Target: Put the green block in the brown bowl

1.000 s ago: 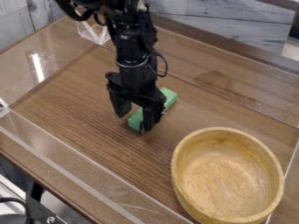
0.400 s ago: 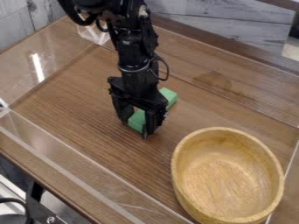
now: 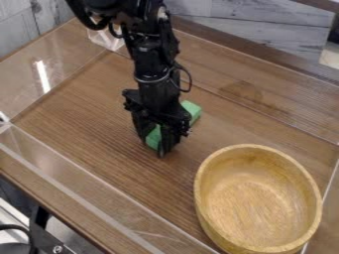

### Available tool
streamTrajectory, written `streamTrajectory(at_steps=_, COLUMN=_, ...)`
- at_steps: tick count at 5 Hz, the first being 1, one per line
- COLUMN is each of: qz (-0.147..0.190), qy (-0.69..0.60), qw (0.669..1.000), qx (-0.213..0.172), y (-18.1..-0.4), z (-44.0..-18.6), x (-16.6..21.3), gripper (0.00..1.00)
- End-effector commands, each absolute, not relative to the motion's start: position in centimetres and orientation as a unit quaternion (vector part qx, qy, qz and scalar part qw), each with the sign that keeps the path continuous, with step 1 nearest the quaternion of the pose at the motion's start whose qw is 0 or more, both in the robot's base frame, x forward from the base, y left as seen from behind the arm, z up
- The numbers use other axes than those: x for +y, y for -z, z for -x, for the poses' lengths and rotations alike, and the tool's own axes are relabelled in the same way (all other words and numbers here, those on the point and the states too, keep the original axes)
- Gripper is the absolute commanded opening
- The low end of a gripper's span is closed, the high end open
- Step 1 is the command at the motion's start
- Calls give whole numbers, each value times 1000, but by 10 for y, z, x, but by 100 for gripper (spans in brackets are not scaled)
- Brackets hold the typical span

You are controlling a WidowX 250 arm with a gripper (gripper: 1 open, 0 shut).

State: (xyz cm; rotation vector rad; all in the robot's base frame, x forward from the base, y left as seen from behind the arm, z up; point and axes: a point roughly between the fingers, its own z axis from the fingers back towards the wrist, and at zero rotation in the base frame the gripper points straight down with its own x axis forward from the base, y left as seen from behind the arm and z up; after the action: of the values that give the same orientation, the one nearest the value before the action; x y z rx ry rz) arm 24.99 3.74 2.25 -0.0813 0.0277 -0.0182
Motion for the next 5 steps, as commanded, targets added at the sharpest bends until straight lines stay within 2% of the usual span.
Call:
streamTrajectory(at_steps=1, qz=43, qy=-1, qw=999, qx=0, y=-38, z=-257, x=40, gripper=0)
streamTrajectory(at_steps=5, qz=62, qy=-16, qw=998, qx=28, y=-70, z=-248, x=36, gripper=0)
